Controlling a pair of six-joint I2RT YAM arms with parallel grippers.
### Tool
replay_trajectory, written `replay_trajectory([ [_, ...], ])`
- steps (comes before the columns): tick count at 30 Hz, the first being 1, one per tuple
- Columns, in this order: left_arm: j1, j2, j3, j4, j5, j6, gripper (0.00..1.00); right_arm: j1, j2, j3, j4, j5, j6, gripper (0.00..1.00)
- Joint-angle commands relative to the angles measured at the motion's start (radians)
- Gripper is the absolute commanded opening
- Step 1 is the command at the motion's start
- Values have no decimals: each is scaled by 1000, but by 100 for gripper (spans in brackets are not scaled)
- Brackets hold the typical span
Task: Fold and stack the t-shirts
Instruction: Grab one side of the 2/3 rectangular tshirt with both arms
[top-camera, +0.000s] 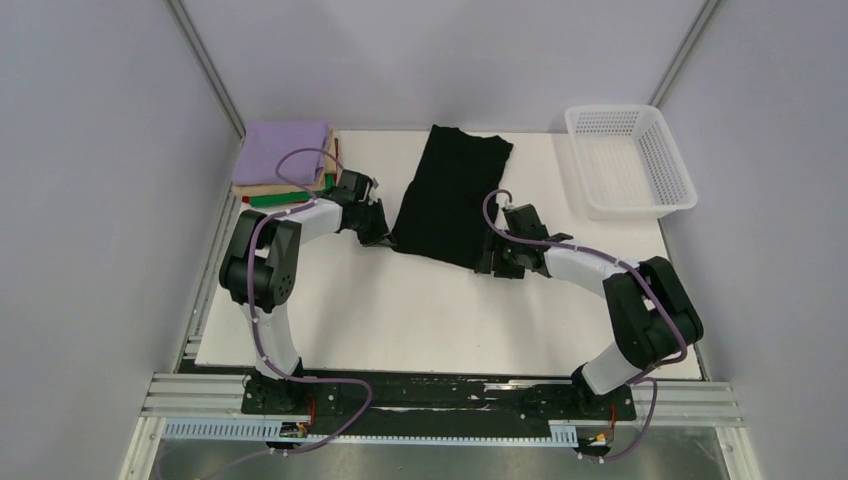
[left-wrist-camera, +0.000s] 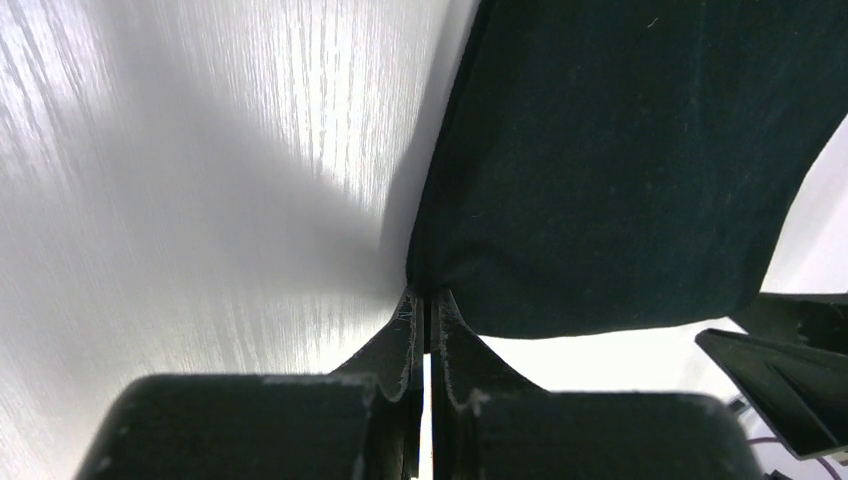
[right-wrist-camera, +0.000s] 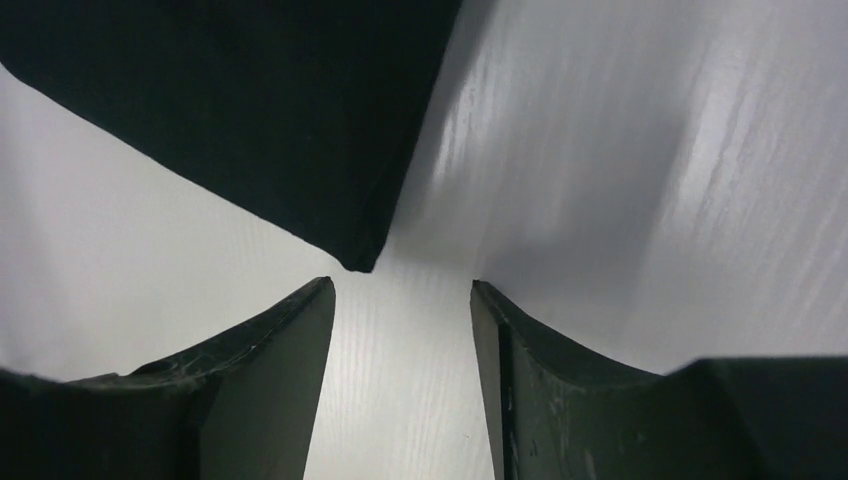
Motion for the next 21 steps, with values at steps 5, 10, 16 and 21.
replay_trajectory([
  [5, -29, -46, -64, -33, -19, 23, 0, 2, 92, 72, 106, -77, -58, 45],
  [10, -31, -68, -70, -41, -34, 19, 0, 2, 133, 85, 109, -82, -73, 21],
  [16, -38, -135, -105, -63, -54, 26, 0, 13, 70, 46, 116, -133, -81, 0],
  [21, -61, -304, -147, -178, -102, 39, 0, 23, -92, -3, 38, -346, -61, 0],
])
